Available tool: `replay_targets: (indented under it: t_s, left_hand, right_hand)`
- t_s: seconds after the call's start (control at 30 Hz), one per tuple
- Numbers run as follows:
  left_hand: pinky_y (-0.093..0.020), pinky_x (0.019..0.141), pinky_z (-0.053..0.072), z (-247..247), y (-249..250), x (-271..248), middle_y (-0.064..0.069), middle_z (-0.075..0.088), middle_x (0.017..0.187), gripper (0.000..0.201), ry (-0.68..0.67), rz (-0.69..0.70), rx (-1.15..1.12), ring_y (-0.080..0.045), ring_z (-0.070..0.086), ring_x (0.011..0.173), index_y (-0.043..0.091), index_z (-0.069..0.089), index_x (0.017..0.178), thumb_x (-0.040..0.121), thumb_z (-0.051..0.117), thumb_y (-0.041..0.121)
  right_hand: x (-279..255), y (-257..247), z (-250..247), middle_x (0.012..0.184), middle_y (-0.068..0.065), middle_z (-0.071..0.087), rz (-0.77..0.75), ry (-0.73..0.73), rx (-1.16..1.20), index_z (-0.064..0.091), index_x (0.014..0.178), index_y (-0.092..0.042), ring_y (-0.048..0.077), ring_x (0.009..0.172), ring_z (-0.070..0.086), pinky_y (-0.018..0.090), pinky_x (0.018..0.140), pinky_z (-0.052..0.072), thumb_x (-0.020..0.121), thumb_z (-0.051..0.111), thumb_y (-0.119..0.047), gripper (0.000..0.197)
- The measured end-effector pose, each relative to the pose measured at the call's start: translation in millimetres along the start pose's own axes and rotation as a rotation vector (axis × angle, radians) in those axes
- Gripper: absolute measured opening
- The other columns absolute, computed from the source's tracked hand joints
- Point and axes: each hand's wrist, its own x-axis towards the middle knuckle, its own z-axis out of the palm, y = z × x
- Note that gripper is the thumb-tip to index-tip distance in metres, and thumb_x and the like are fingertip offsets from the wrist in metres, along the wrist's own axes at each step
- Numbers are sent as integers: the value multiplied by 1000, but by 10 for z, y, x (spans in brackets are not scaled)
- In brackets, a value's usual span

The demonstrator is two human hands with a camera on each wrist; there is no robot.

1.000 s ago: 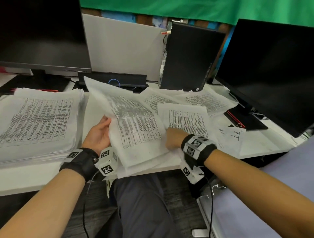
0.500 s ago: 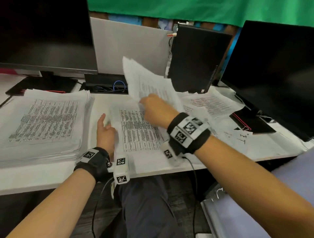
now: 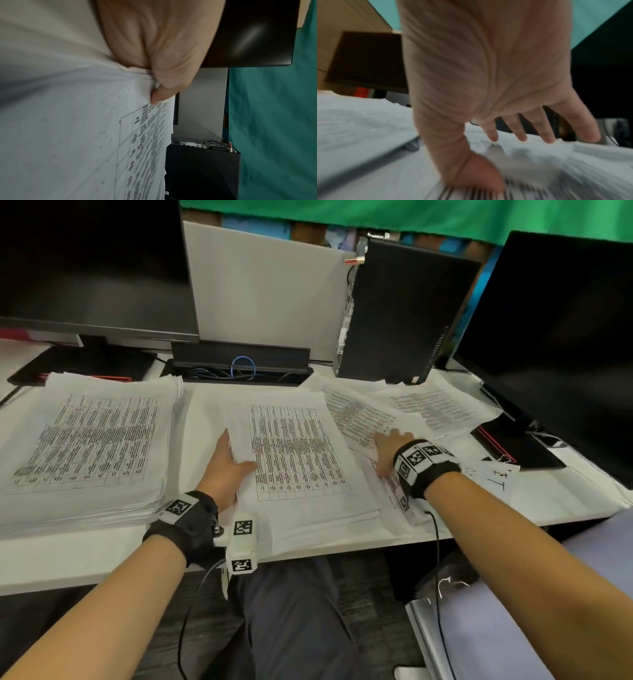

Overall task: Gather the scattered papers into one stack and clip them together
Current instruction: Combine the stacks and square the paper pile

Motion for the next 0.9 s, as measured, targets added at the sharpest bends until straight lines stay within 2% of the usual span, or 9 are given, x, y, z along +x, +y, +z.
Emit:
replay_targets:
  t_s: [0.07,0.13,0.27,0.37,0.47,0.6,0.7,0.77,0.9]
  left_hand:
    - [-52,98,46,-30,-28,31,-7,52,138,76,23,-7,-26,-27,56,120,26,23,149,89,52,-10]
    - [-52,99,45,-49,-31,24,-7,52,138,74,110,-15,-102,-28,56,119,24,23,149,89,50,-9]
    - [-49,93,49,-67,-27,0,-11,64,121,48,218,5,-178,-31,62,108,11,49,132,89,45,-9]
    - [-50,93,49,-64,-27,-2,-13,65,119,43,235,-20,-165,-35,61,109,8,53,127,88,45,-6]
    - [-47,89,51,-59,-6,-7,-11,65,118,41,222,-47,-157,-33,62,106,9,53,127,89,45,-5]
    - [-50,95,47,-39,19,-52,-12,64,119,37,150,-63,-131,-33,61,108,9,53,125,92,44,-5]
    - [-50,95,47,-21,63,-94,-13,64,118,37,125,-55,-128,-33,61,107,10,54,123,93,41,-7]
    - [-52,96,47,-22,66,-95,-14,63,120,38,131,-57,-113,-34,60,109,11,52,125,93,41,-6]
    - [-55,92,49,-23,37,-81,-13,63,121,42,137,-74,-110,-36,60,110,14,49,130,92,42,-3]
  right_hand:
    - [65,53,86,146,17,39,-30,-4,-13,20,153,-17,40,128,46,48,100,44,83,66,-20,84]
    - [78,69,43,141,19,43,-77,60,-29,27,151,-16,41,123,49,46,99,44,93,54,-18,64]
    - [22,95,-109,121,18,62,-129,172,-22,58,124,-6,35,106,63,38,88,51,97,42,-7,31]
    - [-183,75,-292,121,16,63,-92,243,-20,61,117,-1,32,108,63,37,92,51,98,41,-4,28]
    - [-479,66,-477,120,16,60,-72,85,-109,58,124,2,29,111,58,35,98,45,100,43,-9,30]
    - [-712,-6,-462,103,10,57,-68,-254,-244,58,126,1,26,92,55,36,89,47,98,51,-21,36]
    - [-673,-51,-315,96,9,63,-16,-527,-245,59,124,-7,25,84,59,36,94,48,89,62,-52,57]
    - [-653,-60,-252,107,8,64,-80,-404,-172,59,121,-10,26,92,59,35,89,49,81,62,-65,68]
    - [-591,-133,-94,107,6,60,-155,-241,-69,59,113,-8,23,91,57,32,82,49,87,61,-49,49]
